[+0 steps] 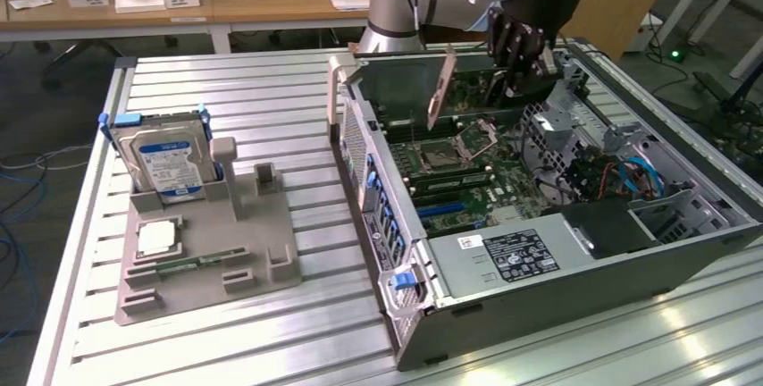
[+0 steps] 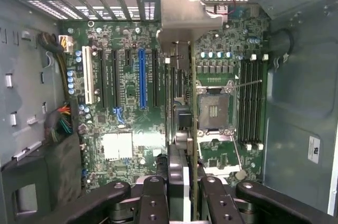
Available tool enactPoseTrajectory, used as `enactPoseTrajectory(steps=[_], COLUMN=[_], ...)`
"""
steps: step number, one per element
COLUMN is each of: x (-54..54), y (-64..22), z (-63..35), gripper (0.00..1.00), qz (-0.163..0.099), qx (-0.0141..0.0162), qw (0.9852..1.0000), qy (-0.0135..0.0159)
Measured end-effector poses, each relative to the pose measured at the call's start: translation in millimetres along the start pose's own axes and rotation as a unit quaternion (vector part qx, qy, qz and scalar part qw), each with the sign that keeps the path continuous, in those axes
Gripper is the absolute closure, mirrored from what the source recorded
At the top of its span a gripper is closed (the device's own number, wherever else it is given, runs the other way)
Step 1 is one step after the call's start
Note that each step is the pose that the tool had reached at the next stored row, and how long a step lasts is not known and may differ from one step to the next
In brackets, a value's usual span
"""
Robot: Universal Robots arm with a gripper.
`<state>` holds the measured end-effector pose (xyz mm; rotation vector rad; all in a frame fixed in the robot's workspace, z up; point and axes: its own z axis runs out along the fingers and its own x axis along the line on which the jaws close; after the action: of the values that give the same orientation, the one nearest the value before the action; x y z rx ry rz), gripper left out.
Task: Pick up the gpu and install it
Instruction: 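Insert the gpu into the slot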
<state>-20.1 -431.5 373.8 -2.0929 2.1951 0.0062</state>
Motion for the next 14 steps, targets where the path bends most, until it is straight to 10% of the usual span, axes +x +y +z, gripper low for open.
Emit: enactPoseTrajectory(steps=[4,8,14], x=[0.1,0.3,0.9], y=[0.0,0.2,0.9], z=[1.0,3.6,10.9], gripper=[0.72,0.72,0.72], qz=[0.024,0.023,0.023], qx=[0.002,0.0016,-0.0006], qw=[0.9997,0.9996,0.9996], qy=[0.003,0.016,0.0168])
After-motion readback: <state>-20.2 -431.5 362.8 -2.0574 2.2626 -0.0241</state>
